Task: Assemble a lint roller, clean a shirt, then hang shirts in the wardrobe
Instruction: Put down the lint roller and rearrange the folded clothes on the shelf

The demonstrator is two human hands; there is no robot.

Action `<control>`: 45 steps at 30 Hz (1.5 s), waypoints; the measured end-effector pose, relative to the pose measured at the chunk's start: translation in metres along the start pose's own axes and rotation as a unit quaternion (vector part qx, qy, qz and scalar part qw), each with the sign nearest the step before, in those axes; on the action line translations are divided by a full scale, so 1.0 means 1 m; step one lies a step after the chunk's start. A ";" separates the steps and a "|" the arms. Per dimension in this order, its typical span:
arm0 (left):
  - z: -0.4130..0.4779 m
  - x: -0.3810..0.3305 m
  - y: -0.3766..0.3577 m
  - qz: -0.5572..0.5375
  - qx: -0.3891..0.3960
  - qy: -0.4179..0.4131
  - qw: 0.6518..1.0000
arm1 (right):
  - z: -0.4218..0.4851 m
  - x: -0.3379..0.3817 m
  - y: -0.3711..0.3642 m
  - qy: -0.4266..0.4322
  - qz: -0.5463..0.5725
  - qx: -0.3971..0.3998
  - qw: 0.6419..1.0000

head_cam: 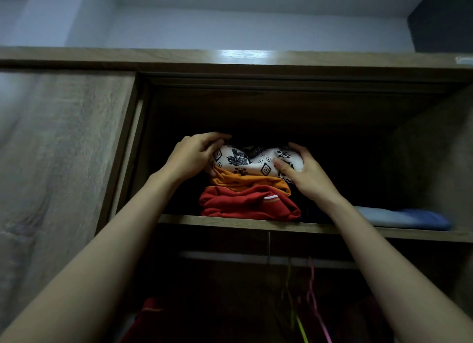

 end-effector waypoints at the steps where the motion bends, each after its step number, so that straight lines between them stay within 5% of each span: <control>1: 0.001 0.000 0.001 0.014 -0.001 -0.005 1.000 | 0.000 -0.001 0.000 -0.001 0.002 -0.002 1.000; 7: 0.014 0.002 0.001 0.058 0.008 -0.052 0.997 | 0.002 -0.002 0.000 0.000 0.006 -0.004 1.000; 14: -0.006 0.019 -0.005 -0.042 0.123 -0.042 0.991 | -0.005 -0.010 0.000 -0.004 0.029 -0.004 1.000; 20: -0.010 0.020 -0.007 -0.058 0.009 -0.052 0.997 | -0.007 -0.010 -0.002 -0.005 0.048 -0.005 0.999; 24: -0.013 0.020 -0.012 -0.168 0.021 0.002 0.986 | -0.009 -0.010 -0.002 -0.004 0.047 -0.010 0.999; 31: -0.015 0.019 -0.022 -0.358 0.093 0.164 0.915 | -0.009 -0.012 -0.002 -0.005 0.052 -0.009 0.999; 38: -0.005 0.018 -0.029 -0.277 0.132 0.276 0.911 | -0.008 -0.007 -0.006 -0.012 0.068 0.002 0.998; 42: -0.001 0.009 -0.034 -0.208 0.074 0.342 0.914 | -0.005 -0.005 -0.010 -0.039 0.088 -0.007 0.995; 45: 0.000 0.003 -0.040 -0.214 0.019 0.312 0.925 | -0.004 -0.004 -0.013 -0.049 0.086 -0.017 0.995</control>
Point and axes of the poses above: each hand's wrist, its own z-axis towards the middle knuckle, its own y-axis out of the back of the hand, x = y × z, the point moved 4 cm from there along z, towards the middle knuckle, and after that the axes turned 4 degrees about y, right-handed, at the moved point
